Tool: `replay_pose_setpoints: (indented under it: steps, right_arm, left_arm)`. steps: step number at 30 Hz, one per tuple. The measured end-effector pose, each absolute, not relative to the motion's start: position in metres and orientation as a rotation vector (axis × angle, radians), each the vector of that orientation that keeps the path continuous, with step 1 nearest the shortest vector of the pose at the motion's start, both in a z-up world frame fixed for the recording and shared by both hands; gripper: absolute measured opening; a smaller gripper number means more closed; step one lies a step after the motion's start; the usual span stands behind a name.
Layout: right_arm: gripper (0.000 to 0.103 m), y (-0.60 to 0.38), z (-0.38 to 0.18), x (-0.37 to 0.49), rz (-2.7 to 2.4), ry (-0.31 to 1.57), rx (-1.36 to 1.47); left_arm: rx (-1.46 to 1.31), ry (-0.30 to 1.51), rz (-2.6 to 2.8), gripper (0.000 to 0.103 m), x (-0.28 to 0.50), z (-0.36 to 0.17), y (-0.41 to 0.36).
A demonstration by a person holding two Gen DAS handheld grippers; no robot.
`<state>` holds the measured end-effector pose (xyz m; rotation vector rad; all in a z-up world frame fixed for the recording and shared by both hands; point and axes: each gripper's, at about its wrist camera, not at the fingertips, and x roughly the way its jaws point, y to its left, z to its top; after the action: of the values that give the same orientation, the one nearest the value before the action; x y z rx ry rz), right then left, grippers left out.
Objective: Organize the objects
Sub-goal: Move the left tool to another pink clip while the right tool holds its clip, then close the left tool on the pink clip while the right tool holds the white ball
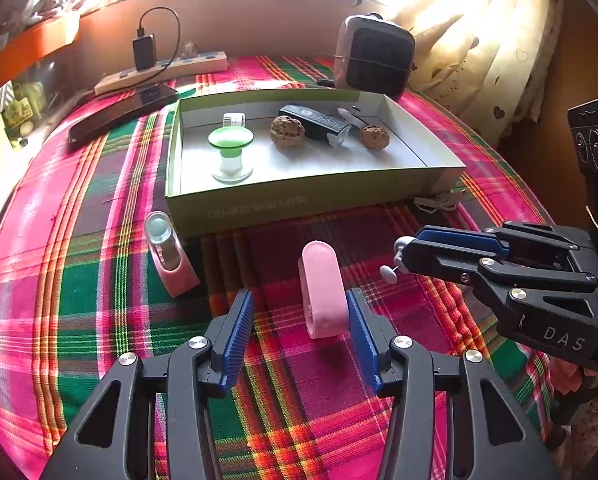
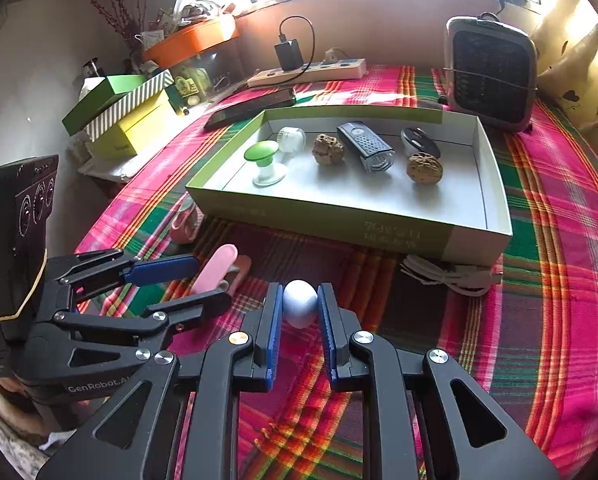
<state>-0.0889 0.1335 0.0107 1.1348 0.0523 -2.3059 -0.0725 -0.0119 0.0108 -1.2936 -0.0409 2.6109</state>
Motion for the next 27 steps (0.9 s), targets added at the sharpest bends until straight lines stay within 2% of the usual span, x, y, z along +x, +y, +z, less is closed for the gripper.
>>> replay_pose_setpoints:
  steps: [8,10,12,27]
  right_arm:
    - [0.02,0.131,0.007,-0.089,-2.304,0.067,1.14]
    - [0.025,0.13,0.005,-0.09,-2.303,0.059,1.15]
    - [0.038,0.129,0.002,-0.092,-2.303,0.059,1.164]
    - [0.038,0.127,0.0,-0.087,-2.316,0.069,1.153]
  left_arm:
    - [-1.294,0.001,2.651,0.046,-0.08,0.009,-0.011]
    - [-1.296,0.003,2.655,0.046,-0.081,0.009,-0.011]
    - [-1.292,0.011,2.66,0.046,-0.081,0.009,-0.011]
    - [-1.286,0.035,2.684,0.046,-0.084,0.008,-0.008]
